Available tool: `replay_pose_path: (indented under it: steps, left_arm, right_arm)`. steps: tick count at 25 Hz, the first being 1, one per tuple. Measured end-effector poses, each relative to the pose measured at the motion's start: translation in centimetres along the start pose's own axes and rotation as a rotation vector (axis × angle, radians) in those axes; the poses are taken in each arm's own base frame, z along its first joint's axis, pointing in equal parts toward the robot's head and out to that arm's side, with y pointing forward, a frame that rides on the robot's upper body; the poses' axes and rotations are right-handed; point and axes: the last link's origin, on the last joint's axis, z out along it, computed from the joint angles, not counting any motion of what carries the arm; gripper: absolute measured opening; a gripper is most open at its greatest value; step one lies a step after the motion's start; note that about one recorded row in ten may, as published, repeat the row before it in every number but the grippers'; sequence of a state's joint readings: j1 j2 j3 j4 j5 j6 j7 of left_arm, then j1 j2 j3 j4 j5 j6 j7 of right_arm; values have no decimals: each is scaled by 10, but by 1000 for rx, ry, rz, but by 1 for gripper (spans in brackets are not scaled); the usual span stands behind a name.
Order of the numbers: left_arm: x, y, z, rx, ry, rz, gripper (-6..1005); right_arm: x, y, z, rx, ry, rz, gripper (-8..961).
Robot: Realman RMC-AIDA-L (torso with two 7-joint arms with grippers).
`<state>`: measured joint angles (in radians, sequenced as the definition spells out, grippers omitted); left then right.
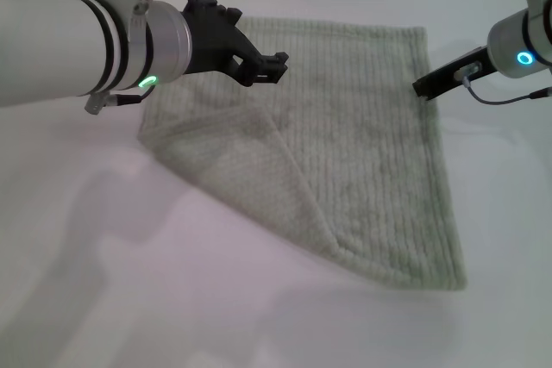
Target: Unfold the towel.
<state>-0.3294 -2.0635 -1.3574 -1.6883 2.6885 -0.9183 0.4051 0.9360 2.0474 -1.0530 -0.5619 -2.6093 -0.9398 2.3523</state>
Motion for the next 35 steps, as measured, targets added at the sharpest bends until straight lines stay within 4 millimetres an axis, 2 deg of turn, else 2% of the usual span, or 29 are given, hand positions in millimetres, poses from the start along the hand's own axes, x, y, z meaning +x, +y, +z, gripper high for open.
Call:
replay_pose_path:
  steps: [11, 25, 35]
  left_arm:
    - [-4, 4, 3, -14, -22, 6, 736]
    - [-9, 28, 16, -87, -63, 42, 730]
    - [-9, 35, 26, -114, -96, 32, 727]
  right_arm:
    - [3, 2, 5, 3, 4, -1, 0]
    - [9, 1, 8, 9, 16, -1, 0]
    - [9, 2, 8, 6, 20, -3, 0]
